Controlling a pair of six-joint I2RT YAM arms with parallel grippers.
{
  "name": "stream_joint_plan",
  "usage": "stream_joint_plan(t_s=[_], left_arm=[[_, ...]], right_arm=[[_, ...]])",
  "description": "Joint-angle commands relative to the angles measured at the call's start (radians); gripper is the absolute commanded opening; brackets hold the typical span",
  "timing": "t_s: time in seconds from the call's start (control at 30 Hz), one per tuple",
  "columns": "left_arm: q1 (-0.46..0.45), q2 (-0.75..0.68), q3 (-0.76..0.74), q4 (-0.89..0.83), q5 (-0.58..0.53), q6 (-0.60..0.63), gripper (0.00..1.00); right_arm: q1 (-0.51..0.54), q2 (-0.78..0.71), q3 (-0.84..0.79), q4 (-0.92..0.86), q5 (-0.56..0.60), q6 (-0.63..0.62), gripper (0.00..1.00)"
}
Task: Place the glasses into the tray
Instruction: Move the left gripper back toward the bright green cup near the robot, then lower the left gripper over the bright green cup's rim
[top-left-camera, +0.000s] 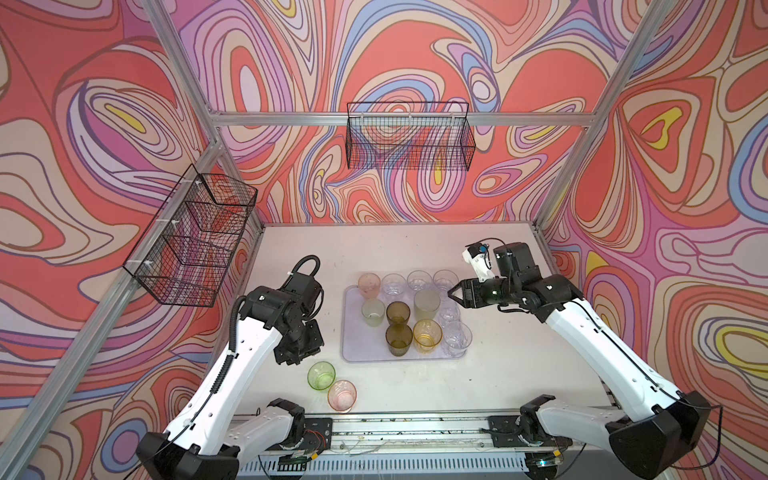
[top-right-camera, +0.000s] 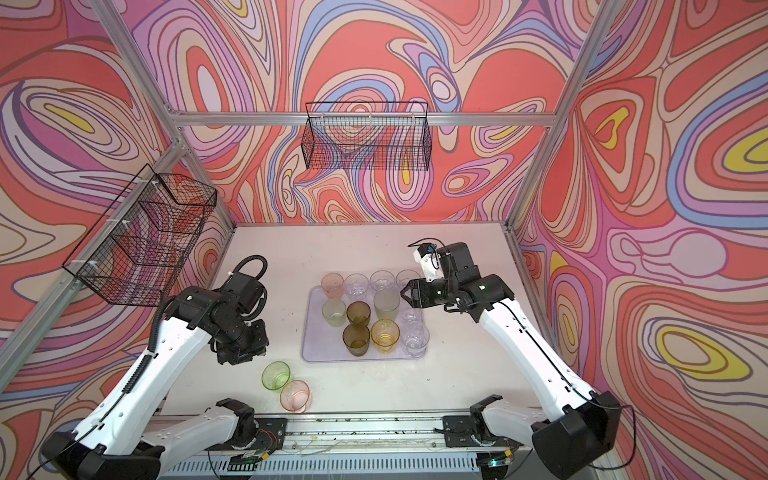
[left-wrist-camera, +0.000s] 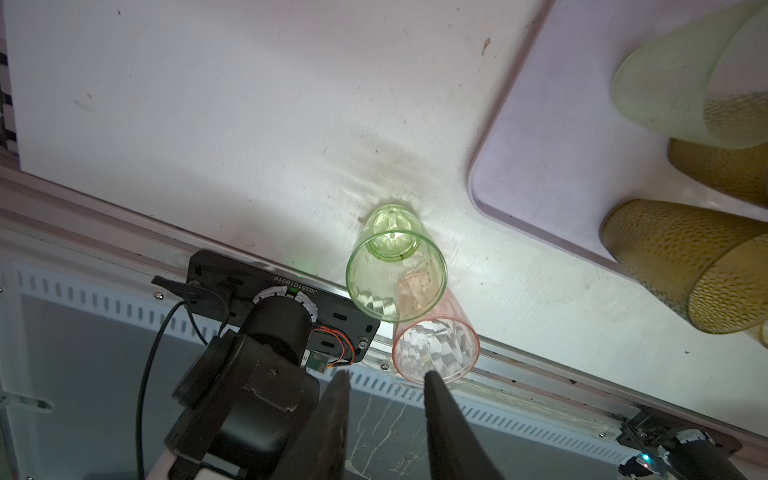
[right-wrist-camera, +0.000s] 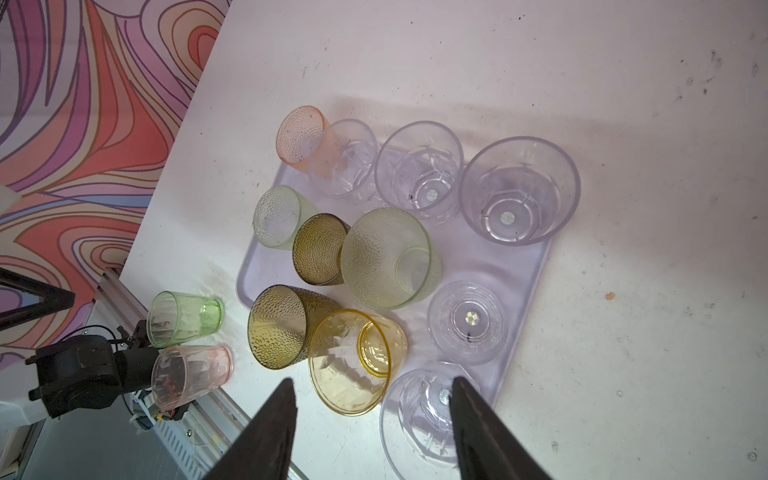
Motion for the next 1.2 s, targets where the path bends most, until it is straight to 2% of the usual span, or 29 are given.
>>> stream_joint_plan(t_s=[0.0, 0.37, 0.9, 1.17], left_arm=[[0.008, -0.03, -0.049, -0.034, 0.026, -0.075, 0.35], [0.014, -0.138, -0.273, 0.099, 0.13, -0.18, 0.37], [0.06, -0.195, -0.437, 0.192, 0.128, -0.238, 0.37], [0.081, -0.189, -0.473, 0.231, 0.115, -0.243, 0.37]], right_arm=[[-0.003, -0.021, -0.012, 0.02, -0.009, 0.0, 0.6], [-0.004, -0.022, -0.009, 0.012, -0.006, -0.006, 0.6], [-0.002, -0.009, -0.003, 0.009, -0.005, -0.009, 0.6], [-0.002, -0.008, 0.002, 0.002, -0.003, -0.011, 0.6]])
